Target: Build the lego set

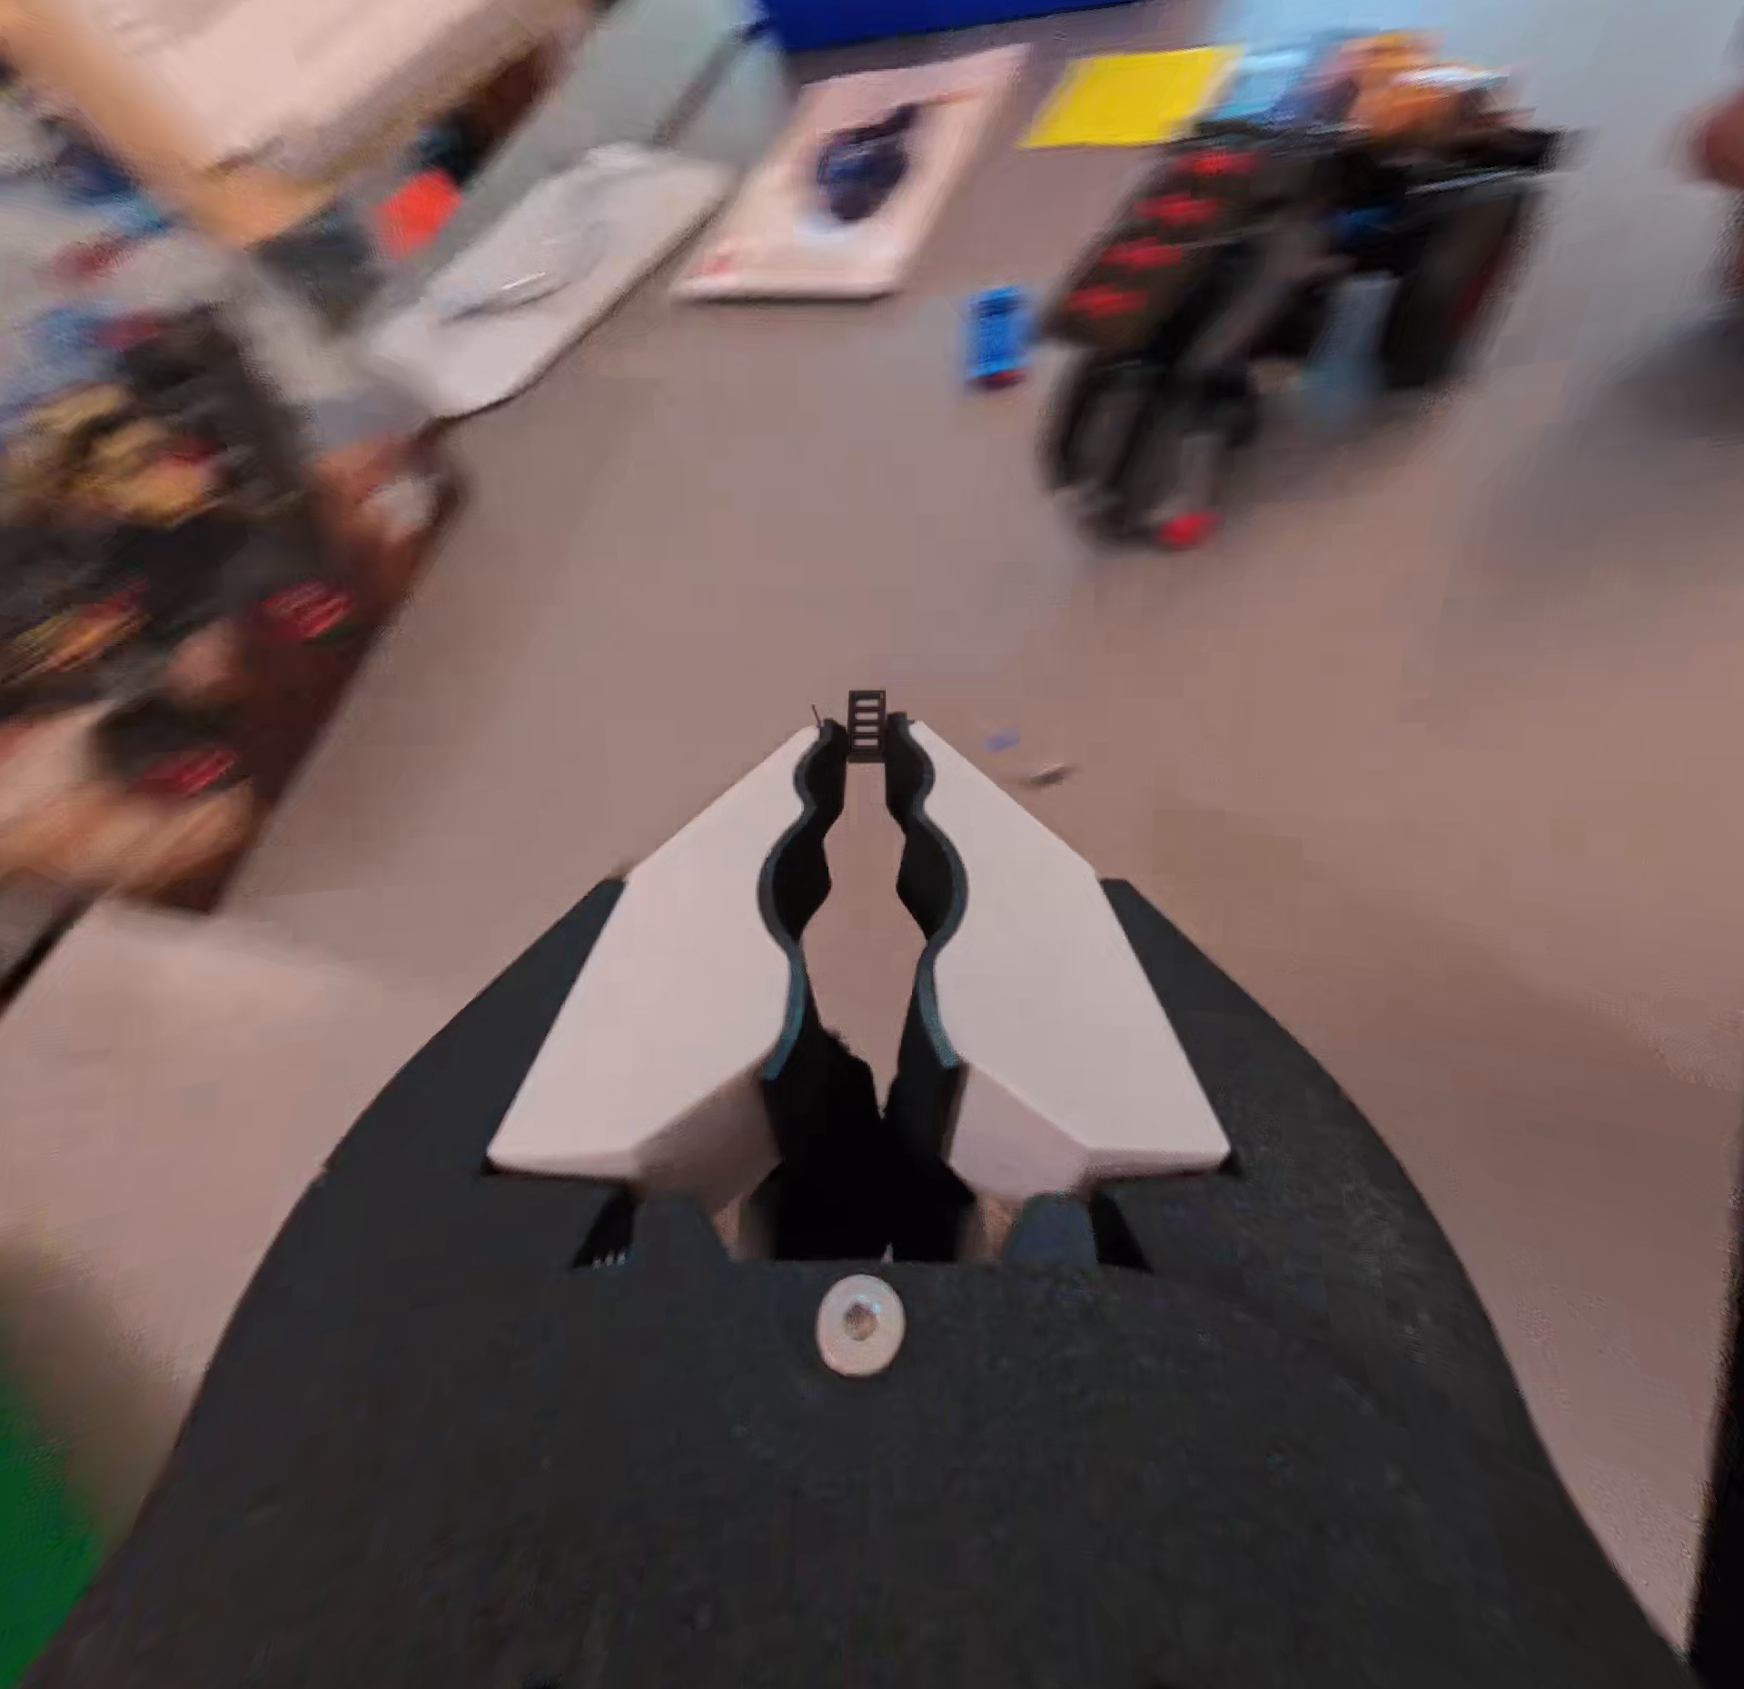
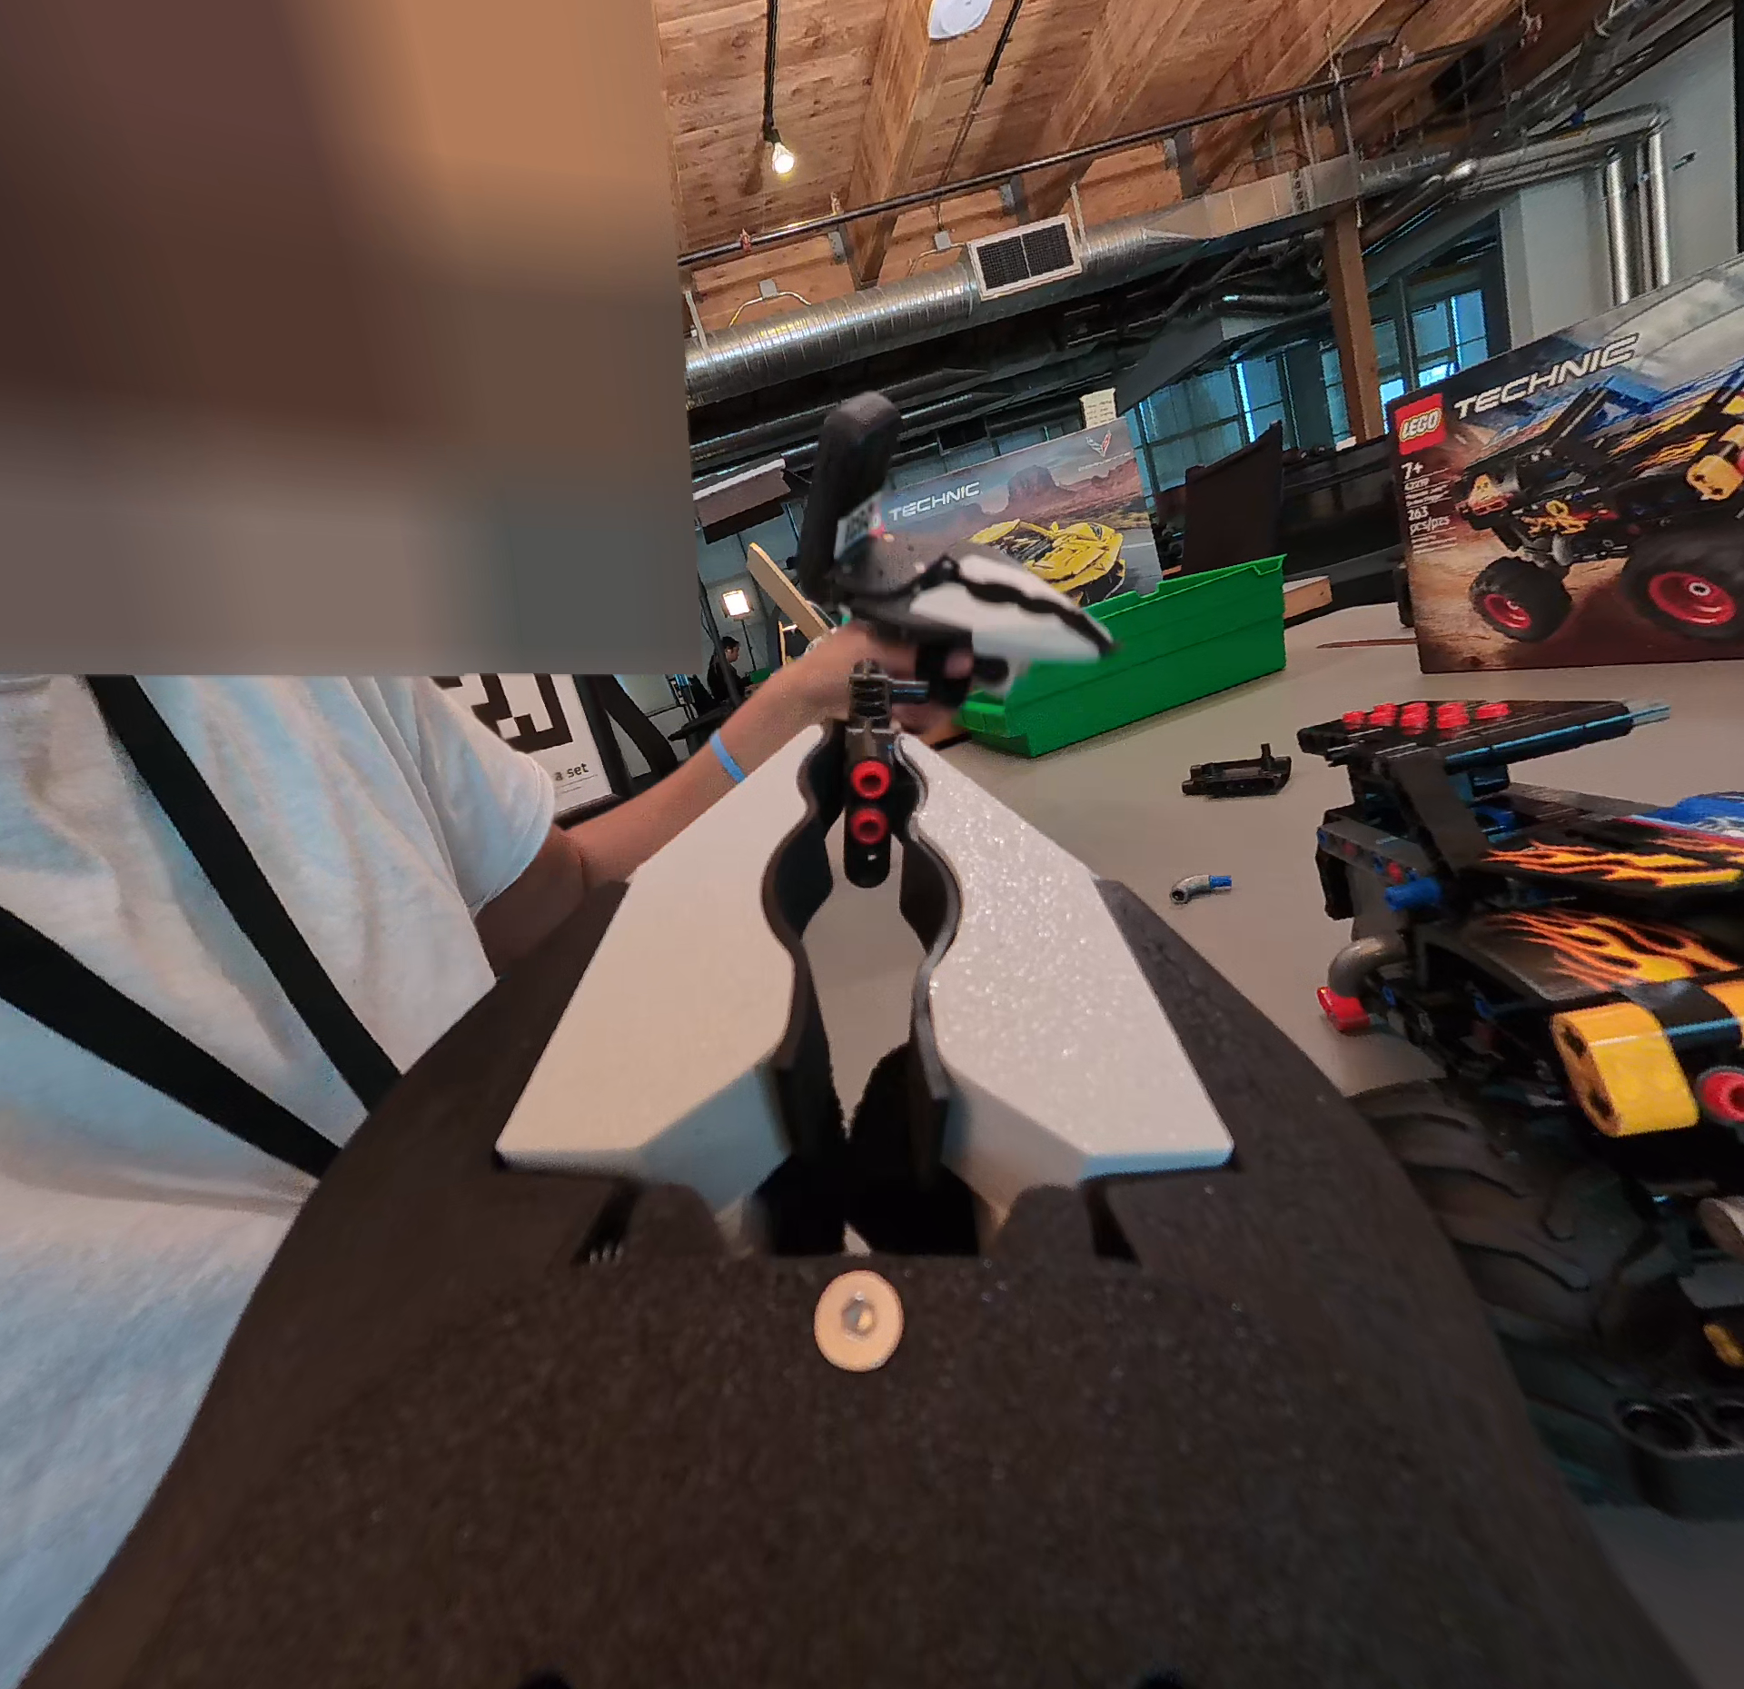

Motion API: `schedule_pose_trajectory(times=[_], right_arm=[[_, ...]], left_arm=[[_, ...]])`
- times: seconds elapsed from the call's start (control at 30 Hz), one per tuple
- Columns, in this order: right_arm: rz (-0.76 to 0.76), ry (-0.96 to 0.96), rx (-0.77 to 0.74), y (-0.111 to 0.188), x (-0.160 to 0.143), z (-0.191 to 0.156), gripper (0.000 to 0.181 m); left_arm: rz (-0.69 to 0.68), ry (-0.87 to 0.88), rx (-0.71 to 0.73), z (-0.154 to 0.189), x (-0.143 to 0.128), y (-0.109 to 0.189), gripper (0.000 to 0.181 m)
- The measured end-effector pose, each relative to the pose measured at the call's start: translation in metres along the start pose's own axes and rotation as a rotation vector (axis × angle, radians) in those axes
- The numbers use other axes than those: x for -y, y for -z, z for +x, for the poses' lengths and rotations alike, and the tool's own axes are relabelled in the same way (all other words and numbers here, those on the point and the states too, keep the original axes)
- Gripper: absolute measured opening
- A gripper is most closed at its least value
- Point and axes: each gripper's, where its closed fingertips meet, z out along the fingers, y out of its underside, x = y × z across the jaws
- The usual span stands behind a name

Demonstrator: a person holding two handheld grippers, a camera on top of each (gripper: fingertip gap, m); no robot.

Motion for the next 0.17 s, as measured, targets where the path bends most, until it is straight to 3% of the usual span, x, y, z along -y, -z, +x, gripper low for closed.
schedule_pose_trajectory(times=[0.1, 0.17], right_arm=[[-0.016, -0.011, 0.008, -0.004, -0.003, 0.0, 0.007], [-0.021, -0.014, 0.01, -0.006, -0.004, 0.001, 0.007]], left_arm=[[-0.04, 0.247, 0.321, -0.115, -0.04, 0.092, 0.008], [-0.177, 0.421, 0.383, -0.158, -0.089, 0.136, 0.008]])
